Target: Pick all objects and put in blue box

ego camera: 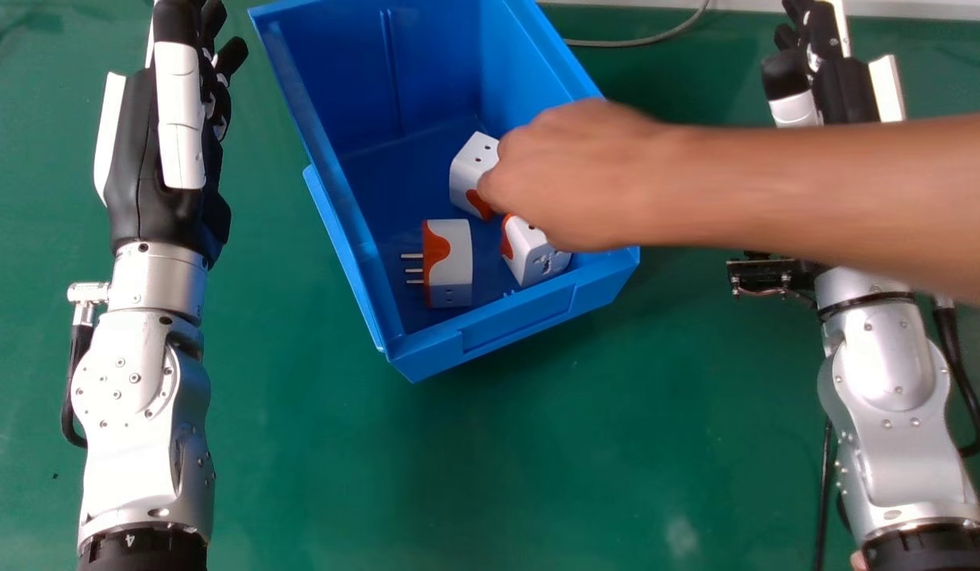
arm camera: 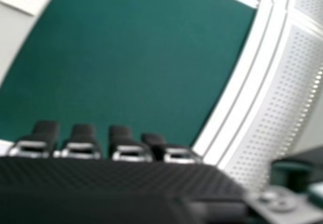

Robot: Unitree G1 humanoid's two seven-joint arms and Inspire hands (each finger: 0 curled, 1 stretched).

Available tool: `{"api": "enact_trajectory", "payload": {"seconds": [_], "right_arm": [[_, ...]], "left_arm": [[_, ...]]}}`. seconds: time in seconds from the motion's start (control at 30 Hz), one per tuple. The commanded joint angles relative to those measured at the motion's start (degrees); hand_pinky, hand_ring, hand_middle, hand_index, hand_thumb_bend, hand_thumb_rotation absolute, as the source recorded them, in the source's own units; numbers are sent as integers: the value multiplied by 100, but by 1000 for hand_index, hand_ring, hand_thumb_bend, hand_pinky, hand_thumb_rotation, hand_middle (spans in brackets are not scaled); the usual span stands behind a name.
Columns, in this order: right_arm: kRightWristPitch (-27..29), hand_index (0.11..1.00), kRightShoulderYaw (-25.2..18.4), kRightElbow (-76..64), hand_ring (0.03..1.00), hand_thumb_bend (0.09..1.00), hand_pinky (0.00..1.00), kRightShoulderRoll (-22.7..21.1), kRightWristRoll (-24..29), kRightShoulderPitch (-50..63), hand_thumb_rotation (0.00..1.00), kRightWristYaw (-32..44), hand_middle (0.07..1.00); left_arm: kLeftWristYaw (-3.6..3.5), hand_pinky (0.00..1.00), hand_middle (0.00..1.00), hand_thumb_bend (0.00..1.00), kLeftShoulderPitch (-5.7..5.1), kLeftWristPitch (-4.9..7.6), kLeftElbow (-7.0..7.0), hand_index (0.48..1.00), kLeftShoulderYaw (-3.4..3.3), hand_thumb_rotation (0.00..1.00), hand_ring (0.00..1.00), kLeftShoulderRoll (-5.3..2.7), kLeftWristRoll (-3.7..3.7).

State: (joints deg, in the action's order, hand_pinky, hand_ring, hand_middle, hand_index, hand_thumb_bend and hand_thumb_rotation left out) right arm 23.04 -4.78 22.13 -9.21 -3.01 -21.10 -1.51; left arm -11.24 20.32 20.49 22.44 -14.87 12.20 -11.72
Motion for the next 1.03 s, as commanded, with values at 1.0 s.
{"api": "enact_trajectory", "payload": {"seconds": [1.0], "right_arm": [[1233,1000,103,-154,1000,985,984,47,-449,1558,1000,-283,1000]], "left_arm": [[58,946,997,881,-1676,775,-417,987,211,993,991,-381,253]]}}
